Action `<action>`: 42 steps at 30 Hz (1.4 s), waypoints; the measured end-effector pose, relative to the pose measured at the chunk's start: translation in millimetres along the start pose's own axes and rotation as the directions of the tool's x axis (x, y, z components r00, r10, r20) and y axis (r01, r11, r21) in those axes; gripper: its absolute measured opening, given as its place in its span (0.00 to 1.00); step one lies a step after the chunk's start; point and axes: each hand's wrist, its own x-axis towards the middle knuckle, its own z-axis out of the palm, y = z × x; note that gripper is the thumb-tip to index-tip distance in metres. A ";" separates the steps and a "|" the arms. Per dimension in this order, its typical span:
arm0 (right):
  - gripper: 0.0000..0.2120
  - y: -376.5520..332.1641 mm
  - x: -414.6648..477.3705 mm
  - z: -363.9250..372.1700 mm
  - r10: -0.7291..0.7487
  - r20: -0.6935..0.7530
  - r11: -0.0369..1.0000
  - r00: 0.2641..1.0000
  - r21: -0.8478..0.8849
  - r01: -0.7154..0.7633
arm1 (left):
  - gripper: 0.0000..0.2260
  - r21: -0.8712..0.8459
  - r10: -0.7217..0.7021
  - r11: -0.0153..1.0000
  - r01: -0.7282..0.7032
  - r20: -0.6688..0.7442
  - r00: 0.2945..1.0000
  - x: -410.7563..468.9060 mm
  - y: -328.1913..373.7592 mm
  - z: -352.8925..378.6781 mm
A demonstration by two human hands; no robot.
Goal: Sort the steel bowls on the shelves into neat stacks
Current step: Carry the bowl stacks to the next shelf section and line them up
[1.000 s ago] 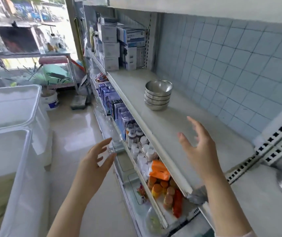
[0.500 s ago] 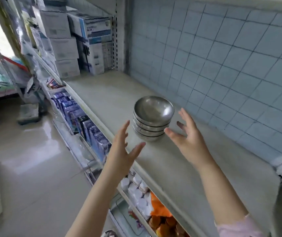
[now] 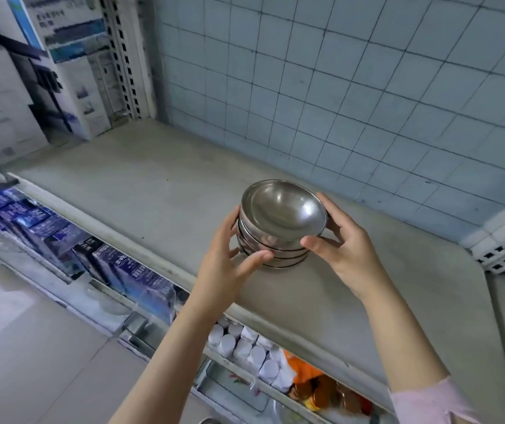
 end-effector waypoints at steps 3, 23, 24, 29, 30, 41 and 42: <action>0.45 2.8 -0.2 1.6 0.028 -0.022 1.000 0.999 0.002 -0.028 | 0.39 -0.017 0.008 1.000 -0.007 0.028 1.000 2.3 0.1 -2.0; 0.33 -17.1 -83.0 -39.3 0.025 -0.232 0.993 0.972 0.120 0.003 | 0.45 -0.027 0.141 0.990 -0.139 0.259 0.955 -26.1 47.4 34.5; 0.33 -19.8 -95.5 -48.8 0.027 -0.256 0.993 0.966 0.120 0.004 | 0.45 -0.027 0.152 0.988 -0.151 0.284 0.947 -32.4 53.4 44.4; 0.33 -31.5 -174.3 -101.7 0.030 -0.377 0.995 0.926 0.098 0.007 | 0.46 -0.058 0.197 0.980 -0.190 0.401 0.895 -78.3 82.4 106.7; 0.34 -33.7 -194.1 -113.8 0.033 -0.399 0.996 0.916 0.093 0.005 | 0.46 -0.066 0.203 0.979 -0.194 0.425 0.882 -90.9 87.7 121.8; 0.35 -48.2 -422.5 -245.4 0.069 -0.668 0.997 0.741 0.020 -0.075 | 0.44 -0.145 0.232 0.973 -0.182 0.672 0.703 -243.3 138.1 305.2; 0.34 -46.5 -437.7 -255.5 0.075 -0.690 0.996 0.720 0.018 -0.086 | 0.44 -0.138 0.232 0.972 -0.190 0.689 0.686 -253.0 141.2 319.7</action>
